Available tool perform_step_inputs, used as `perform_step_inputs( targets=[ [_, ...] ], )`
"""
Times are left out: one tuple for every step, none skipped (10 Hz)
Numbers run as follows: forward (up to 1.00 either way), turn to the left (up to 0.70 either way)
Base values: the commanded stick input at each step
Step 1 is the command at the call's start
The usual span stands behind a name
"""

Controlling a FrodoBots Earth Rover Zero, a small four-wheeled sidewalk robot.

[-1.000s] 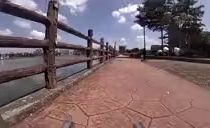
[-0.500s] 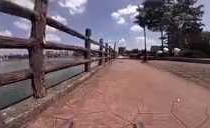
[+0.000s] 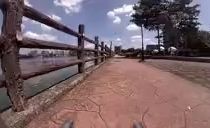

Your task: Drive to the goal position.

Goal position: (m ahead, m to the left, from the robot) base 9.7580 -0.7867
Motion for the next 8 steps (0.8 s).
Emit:
perform_step_inputs(
  targets=[
    [0.18, -0.34],
    [0.43, -0.18],
    [0.68, -0.01],
    [0.7, 0.0],
    [0.7, 0.0],
    [0.7, 0.0],
    [0.7, 0.0],
    [0.7, 0.0]
  ],
)
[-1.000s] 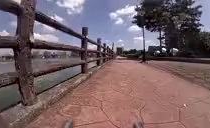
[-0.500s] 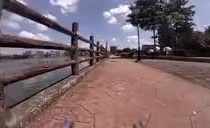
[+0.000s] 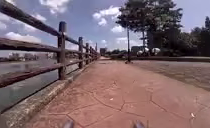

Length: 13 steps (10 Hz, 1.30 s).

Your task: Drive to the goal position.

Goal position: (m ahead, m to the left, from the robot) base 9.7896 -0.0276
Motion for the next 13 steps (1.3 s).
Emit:
perform_step_inputs(
  targets=[
    [0.7, 0.0],
    [0.7, 0.0],
    [0.7, 0.0],
    [0.7, 0.05],
    [0.7, 0.27],
    [0.7, 0.23],
    [0.7, 0.14],
    [0.7, 0.05],
    [0.7, 0.0],
    [0.7, 0.1],
    [0.7, 0.23],
    [0.7, 0.27],
    [0.7, 0.27]
  ],
)
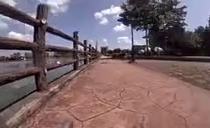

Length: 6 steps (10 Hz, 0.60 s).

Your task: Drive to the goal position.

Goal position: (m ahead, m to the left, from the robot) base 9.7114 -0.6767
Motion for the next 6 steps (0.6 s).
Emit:
perform_step_inputs(
  targets=[
    [0.7, 0.23],
    [0.7, 0.02],
    [0.7, 0.0],
    [0.7, 0.0],
    [0.7, 0.0],
    [0.7, 0.0]
  ],
)
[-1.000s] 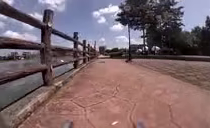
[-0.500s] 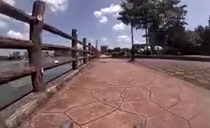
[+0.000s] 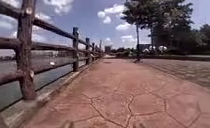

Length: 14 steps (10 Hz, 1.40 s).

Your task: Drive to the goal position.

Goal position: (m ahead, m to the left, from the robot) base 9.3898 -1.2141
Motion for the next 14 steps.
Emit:
perform_step_inputs(
  targets=[
    [0.7, 0.07],
    [0.7, 0.17],
    [0.7, 0.26],
    [0.7, 0.14],
    [0.7, 0.02],
    [0.7, 0.0],
    [0.7, 0.0],
    [0.7, 0.0],
    [0.7, 0.0],
    [0.7, 0.0],
    [0.7, 0.0],
    [0.7, 0.0],
    [0.7, 0.0],
    [0.7, 0.0]
  ],
)
